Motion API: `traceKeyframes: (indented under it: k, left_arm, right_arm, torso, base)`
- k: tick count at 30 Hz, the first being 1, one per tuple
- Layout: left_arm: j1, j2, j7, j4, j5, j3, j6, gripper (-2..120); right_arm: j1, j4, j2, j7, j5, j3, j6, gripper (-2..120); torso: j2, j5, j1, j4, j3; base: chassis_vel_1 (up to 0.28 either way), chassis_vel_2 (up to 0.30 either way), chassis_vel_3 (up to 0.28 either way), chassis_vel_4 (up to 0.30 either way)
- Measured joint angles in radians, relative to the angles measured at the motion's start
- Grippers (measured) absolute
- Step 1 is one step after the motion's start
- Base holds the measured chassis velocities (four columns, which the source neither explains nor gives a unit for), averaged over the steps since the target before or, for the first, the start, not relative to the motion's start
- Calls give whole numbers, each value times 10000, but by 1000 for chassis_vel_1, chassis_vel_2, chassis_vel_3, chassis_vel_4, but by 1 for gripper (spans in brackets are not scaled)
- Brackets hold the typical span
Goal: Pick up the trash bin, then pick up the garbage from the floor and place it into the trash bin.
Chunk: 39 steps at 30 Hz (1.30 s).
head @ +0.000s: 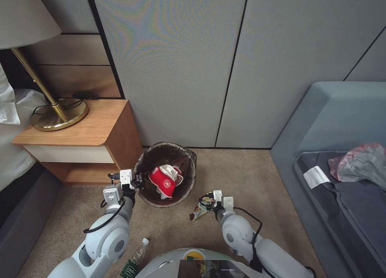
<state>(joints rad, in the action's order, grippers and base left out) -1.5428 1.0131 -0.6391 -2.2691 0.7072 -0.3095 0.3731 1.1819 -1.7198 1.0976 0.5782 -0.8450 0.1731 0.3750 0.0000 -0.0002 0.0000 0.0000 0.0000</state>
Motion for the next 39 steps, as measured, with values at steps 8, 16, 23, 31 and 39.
traceKeyframes:
  k: [8, 16, 23, 31, 39]
  left_arm:
    - [0, 0, 0, 0, 0, 0, 0, 0]
    - [0, 0, 0, 0, 0, 0, 0, 0]
    - [0, 0, 0, 0, 0, 0, 0, 0]
    - [0, 0, 0, 0, 0, 0, 0, 0]
    - [0, 0, 0, 0, 0, 0, 0, 0]
  right_arm:
    - [-347, 881, 881, 54, 36, 269, 103, 100]
    - [-441, 1430, 1304, 206, 36, 351, 125, 100]
    - [-443, 1645, 1421, 367, 121, 355, 88, 100]
    - [-434, 1793, 1467, 412, 209, 354, 45, 100]
    - [-441, 2129, 1553, 437, 270, 401, -17, 100]
  torso:
    - [0, 0, 0, 0, 0]
    - [0, 1, 0, 0, 0]
    - [0, 1, 0, 0, 0]
    - [0, 1, 0, 0, 0]
    - [0, 2, 0, 0, 0]
  base:
    - [0, 0, 0, 0]
    - [0, 0, 0, 0]
    - [0, 0, 0, 0]
    - [0, 0, 0, 0]
    - [0, 0, 0, 0]
